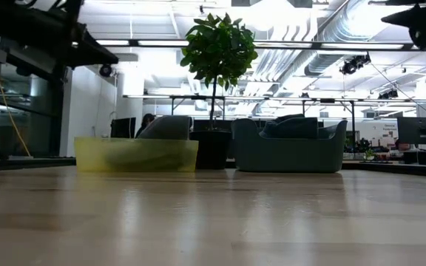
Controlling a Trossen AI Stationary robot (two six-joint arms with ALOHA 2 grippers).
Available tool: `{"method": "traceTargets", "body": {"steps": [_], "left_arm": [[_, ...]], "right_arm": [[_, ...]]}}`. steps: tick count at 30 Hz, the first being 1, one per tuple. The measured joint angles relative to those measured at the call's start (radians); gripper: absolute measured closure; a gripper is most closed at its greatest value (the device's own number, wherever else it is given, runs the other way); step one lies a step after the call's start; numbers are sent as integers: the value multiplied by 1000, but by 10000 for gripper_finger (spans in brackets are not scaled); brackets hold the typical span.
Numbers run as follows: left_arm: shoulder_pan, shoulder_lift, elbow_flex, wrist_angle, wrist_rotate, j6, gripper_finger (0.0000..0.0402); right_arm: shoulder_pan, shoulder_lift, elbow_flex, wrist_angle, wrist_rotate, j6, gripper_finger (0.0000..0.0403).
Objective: Pick & Place hat
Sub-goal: Return to Home Position
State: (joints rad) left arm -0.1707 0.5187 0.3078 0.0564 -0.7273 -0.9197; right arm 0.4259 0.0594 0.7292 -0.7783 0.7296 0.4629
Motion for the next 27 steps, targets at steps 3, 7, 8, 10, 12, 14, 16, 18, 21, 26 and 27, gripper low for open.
{"method": "traceTargets", "body": {"steps": [3, 7, 8, 10, 12, 14, 16, 18, 21, 26, 27], "left_arm": [[0, -79, -31, -15, 4, 36, 401], [0, -188, -90, 6, 14, 51, 401], [0, -215, -108, 7, 19, 50, 401], [0, -253, -148, 18, 27, 42, 401], [0, -287, -178, 48, 38, 54, 401], [0, -318, -199, 80, 47, 92, 401], [0, -335, -215, 110, 72, 147, 401], [0, -349, -234, 129, 108, 221, 401], [0, -356, -252, 171, 135, 353, 401], [0, -353, -261, 174, 137, 531, 401], [0, -354, -261, 174, 141, 552, 401]], "right_arm": [[-1, -55, -41, 37, 18, -10, 249], [-1, -32, -35, 12, 25, 1, 249], [0, -31, -44, 7, 24, 2, 249], [0, -40, -61, 8, 14, 12, 249], [0, -50, -73, 57, 15, 15, 249], [0, -54, -101, 94, -6, 7, 249], [0, -51, -123, 169, -20, -13, 249], [0, -51, -152, 247, -40, -31, 249], [0, -53, -202, 335, -73, -45, 249], [0, -53, -268, 402, -104, -18, 249], [0, -53, -280, 423, -110, -19, 249]]}}
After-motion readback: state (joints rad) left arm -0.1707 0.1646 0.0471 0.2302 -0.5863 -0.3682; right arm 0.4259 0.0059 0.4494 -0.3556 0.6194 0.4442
